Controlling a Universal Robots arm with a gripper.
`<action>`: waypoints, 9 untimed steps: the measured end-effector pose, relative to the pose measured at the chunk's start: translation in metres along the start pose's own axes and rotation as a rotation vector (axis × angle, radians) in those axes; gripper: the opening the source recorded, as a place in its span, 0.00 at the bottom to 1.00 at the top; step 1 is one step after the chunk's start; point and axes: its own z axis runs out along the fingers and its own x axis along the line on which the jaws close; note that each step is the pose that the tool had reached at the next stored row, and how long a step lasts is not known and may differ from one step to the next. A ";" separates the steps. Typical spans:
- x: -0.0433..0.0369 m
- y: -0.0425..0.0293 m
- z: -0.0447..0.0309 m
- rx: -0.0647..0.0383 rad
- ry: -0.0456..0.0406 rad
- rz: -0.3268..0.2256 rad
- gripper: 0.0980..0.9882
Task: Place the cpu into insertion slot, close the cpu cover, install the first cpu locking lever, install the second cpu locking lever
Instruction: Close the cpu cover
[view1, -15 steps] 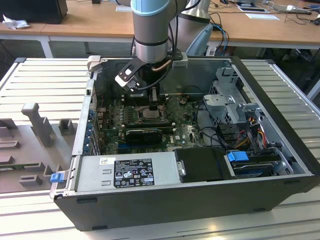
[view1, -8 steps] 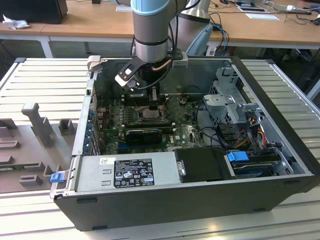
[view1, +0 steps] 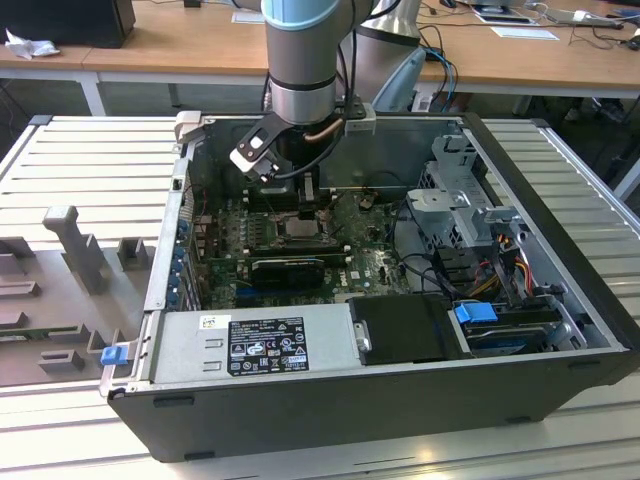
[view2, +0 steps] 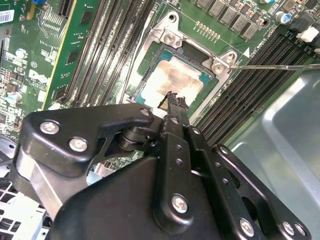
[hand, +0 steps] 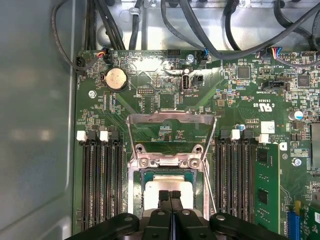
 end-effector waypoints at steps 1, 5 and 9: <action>0.0000 0.0000 -0.0006 0.000 -0.0001 0.000 0.01; 0.0001 0.0005 -0.0074 0.000 0.0002 0.000 0.01; 0.0003 0.0011 -0.0153 0.000 0.0001 0.000 0.01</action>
